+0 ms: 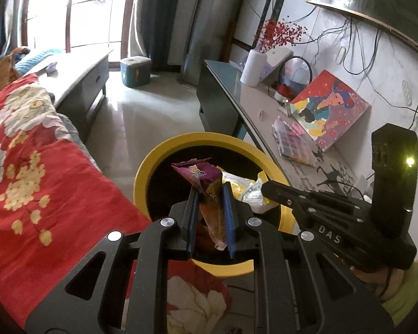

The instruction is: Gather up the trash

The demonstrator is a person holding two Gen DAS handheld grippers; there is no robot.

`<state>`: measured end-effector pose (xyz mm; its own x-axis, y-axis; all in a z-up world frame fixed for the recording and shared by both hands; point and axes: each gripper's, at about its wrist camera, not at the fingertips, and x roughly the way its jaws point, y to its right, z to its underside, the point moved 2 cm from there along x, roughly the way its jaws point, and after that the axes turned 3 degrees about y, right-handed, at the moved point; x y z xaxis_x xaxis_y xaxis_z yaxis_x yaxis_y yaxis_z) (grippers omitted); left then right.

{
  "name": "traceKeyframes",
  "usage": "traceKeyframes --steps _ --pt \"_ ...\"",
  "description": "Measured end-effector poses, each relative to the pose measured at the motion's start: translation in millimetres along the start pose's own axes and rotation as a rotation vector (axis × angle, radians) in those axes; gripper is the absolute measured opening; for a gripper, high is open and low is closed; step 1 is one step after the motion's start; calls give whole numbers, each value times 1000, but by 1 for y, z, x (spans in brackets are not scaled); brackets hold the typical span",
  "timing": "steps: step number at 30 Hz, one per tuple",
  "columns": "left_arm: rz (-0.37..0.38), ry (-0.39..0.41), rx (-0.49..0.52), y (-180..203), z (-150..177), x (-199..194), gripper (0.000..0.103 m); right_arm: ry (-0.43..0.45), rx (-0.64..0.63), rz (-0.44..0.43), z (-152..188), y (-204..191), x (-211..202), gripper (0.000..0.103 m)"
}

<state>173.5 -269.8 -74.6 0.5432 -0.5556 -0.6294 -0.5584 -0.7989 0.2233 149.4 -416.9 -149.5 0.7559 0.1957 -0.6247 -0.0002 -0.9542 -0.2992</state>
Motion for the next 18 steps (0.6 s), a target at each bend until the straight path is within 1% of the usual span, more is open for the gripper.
traceKeyframes --steps 3,4,6,7,8,9,10,12,13,14,16,17,18 --pt "9 -7 -2 1 -3 7 12 -5 15 4 3 5 -1 4" --pt "12 -7 -4 2 -3 8 14 -6 20 6 3 7 -1 4" --pt "1 5 -14 1 -4 7 39 -5 25 15 4 11 -3 7" --pt "7 9 -21 1 -4 7 54 -2 27 16 4 13 -4 17" --pt "18 12 -30 0 -4 6 54 5 31 21 4 14 -7 29" --pt "18 10 -31 0 -4 6 54 13 34 27 4 15 -9 34" --pt "15 11 -32 0 -3 5 57 20 33 31 3 16 -11 39" --pt "10 11 -42 -1 -3 2 70 23 32 38 3 18 -14 40" --pt "6 14 -49 -2 -4 0 81 24 32 39 3 18 -16 46" --pt "-6 18 -52 -4 -4 -3 88 28 33 42 3 18 -17 56" --pt "-27 27 -48 -5 -5 -7 92 43 21 54 4 16 -22 65" --pt "-45 30 -47 -7 -5 -11 92 46 11 61 3 15 -23 69" --pt "-53 31 -50 -8 -6 -13 92 51 -1 69 3 13 -26 72"
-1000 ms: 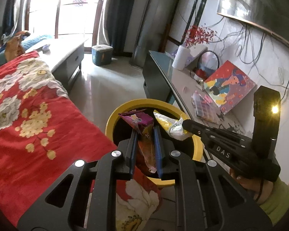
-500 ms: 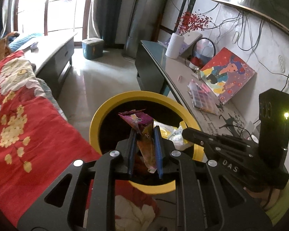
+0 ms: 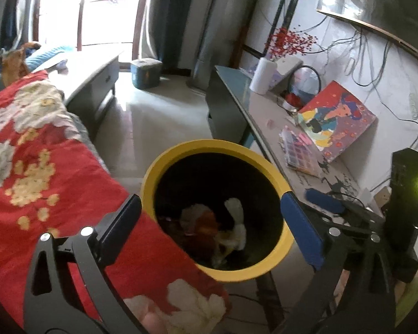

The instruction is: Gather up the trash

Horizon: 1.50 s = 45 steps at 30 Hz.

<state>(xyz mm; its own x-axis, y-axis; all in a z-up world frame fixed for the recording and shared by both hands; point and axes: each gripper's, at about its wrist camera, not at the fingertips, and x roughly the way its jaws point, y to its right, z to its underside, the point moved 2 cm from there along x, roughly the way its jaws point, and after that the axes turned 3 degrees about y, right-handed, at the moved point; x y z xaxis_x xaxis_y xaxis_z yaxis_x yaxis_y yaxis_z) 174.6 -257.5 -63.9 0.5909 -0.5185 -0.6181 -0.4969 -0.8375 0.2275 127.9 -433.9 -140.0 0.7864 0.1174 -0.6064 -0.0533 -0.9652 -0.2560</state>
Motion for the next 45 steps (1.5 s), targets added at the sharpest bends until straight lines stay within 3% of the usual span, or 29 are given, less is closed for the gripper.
traceKeyframes --steps 5,17,22,28,38,45 --pt "-59 16 -18 -10 0 -14 92 18 -20 18 -1 -6 -9 85" --pt "-145 76 -65 -41 8 -69 92 75 -75 10 -2 -46 -35 96" --pt "-179 116 -85 -53 14 -94 92 116 -109 0 0 -70 -51 96" --pt "-244 195 -90 -68 26 -128 92 225 -180 -13 9 -107 -77 96" --pt "-364 310 -29 -78 55 -179 92 491 -303 19 29 -152 -116 96" --pt "-369 387 -41 -79 76 -198 92 551 -274 33 42 -153 -123 96"
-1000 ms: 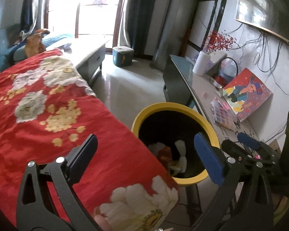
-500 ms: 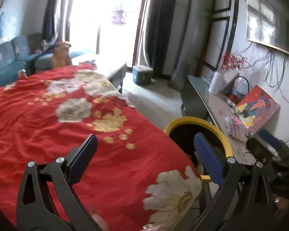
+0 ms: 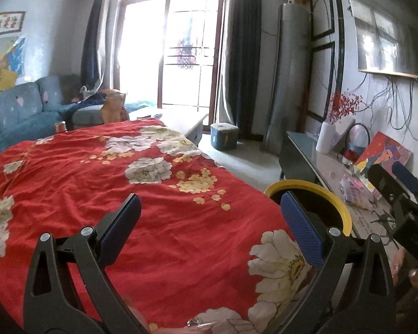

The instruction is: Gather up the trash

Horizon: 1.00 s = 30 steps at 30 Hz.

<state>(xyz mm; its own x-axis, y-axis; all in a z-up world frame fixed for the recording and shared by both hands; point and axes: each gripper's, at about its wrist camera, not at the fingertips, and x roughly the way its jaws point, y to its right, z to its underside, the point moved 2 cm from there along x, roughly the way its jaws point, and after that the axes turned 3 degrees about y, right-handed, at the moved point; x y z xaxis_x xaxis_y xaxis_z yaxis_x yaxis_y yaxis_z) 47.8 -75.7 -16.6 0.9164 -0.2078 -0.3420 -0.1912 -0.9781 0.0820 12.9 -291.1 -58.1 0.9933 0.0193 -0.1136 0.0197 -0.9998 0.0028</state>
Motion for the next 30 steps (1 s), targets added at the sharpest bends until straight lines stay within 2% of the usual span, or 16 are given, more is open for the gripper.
traceKeyframes --steps 10,30 --pt "-5 4 -19 -7 4 -1 92 -81 41 13 17 1 13 96" --pt "-4 6 -18 -8 4 -2 92 -91 45 2 23 0 16 96"
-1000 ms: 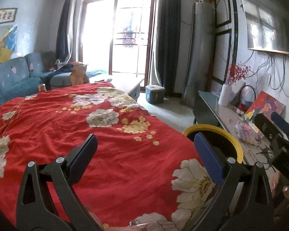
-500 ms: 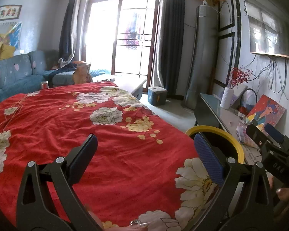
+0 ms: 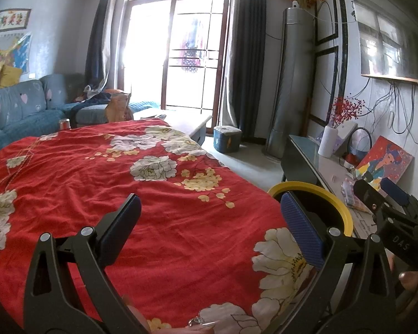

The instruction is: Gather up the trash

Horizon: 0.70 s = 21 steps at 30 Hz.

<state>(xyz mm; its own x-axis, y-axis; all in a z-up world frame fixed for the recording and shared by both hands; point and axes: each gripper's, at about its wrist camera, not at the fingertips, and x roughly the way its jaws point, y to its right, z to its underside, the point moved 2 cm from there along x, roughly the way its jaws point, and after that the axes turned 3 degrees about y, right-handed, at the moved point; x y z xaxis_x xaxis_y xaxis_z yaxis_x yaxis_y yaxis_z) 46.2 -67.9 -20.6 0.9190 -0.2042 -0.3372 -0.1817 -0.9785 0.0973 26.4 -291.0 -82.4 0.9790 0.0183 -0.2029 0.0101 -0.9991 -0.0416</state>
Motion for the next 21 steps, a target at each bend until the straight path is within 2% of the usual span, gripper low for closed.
traceKeyframes --steps 21 --pt "3 -2 -2 1 0 0 92 -1 0 0 0 0 0 96"
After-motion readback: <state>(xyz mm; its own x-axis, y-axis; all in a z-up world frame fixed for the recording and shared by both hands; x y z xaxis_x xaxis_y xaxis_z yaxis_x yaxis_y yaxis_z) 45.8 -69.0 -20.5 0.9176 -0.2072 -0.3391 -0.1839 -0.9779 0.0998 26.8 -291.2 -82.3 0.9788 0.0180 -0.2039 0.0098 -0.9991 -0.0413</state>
